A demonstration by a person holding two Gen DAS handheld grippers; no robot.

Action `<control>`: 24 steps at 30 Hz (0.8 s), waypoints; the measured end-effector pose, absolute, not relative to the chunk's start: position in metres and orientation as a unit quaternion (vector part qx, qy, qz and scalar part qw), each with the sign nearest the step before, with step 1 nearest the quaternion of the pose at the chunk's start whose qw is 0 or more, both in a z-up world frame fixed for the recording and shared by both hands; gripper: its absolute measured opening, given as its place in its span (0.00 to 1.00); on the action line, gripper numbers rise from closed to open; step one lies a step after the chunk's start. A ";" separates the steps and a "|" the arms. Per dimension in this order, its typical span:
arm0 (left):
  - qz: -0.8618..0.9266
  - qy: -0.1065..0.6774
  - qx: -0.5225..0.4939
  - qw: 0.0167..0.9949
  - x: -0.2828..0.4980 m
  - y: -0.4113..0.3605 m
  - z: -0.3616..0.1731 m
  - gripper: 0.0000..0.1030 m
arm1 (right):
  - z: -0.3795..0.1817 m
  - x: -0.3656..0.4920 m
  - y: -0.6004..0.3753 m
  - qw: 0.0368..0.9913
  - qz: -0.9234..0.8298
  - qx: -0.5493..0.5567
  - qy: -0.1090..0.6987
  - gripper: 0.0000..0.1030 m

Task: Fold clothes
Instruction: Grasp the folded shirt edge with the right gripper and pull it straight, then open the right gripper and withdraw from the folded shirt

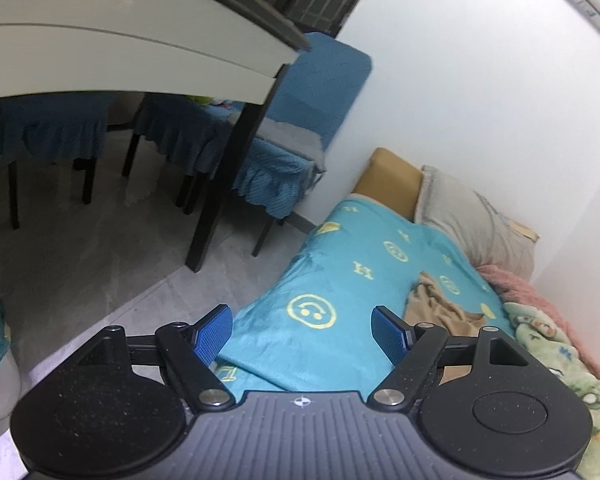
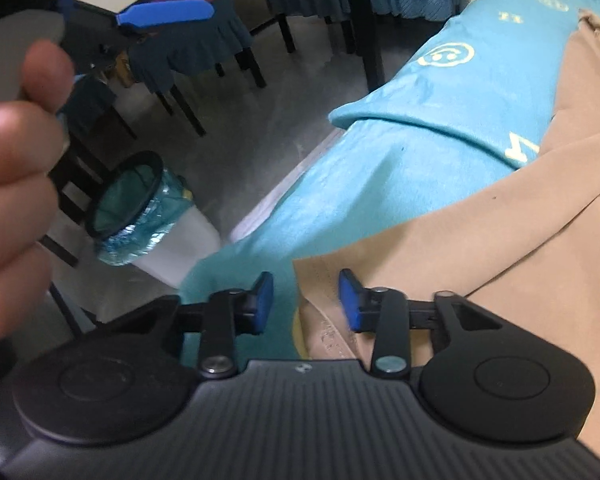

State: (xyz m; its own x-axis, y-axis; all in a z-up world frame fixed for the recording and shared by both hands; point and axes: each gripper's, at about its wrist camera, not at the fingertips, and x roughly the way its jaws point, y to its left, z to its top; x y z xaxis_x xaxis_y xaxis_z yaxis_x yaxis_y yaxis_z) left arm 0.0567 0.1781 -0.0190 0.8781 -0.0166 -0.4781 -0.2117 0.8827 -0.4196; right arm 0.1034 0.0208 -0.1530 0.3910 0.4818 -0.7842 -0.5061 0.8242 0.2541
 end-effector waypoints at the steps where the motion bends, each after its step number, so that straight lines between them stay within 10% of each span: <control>1: 0.055 0.243 -0.237 0.939 0.058 0.178 -0.020 0.76 | -0.151 0.102 0.018 0.837 0.292 -0.014 0.462 0.12; 24: -0.059 0.306 -0.171 0.935 0.062 0.119 -0.034 0.76 | -0.084 -0.005 -0.195 0.888 0.088 0.245 0.379 0.03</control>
State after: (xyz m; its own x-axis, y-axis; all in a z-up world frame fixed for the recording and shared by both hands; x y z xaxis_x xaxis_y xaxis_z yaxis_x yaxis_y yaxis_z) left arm 0.0622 0.1186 -0.0340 0.8056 -0.2153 -0.5519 0.0058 0.9344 -0.3561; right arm -0.0047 -0.1948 -0.0836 0.6974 0.3414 -0.6301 0.0295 0.8648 0.5012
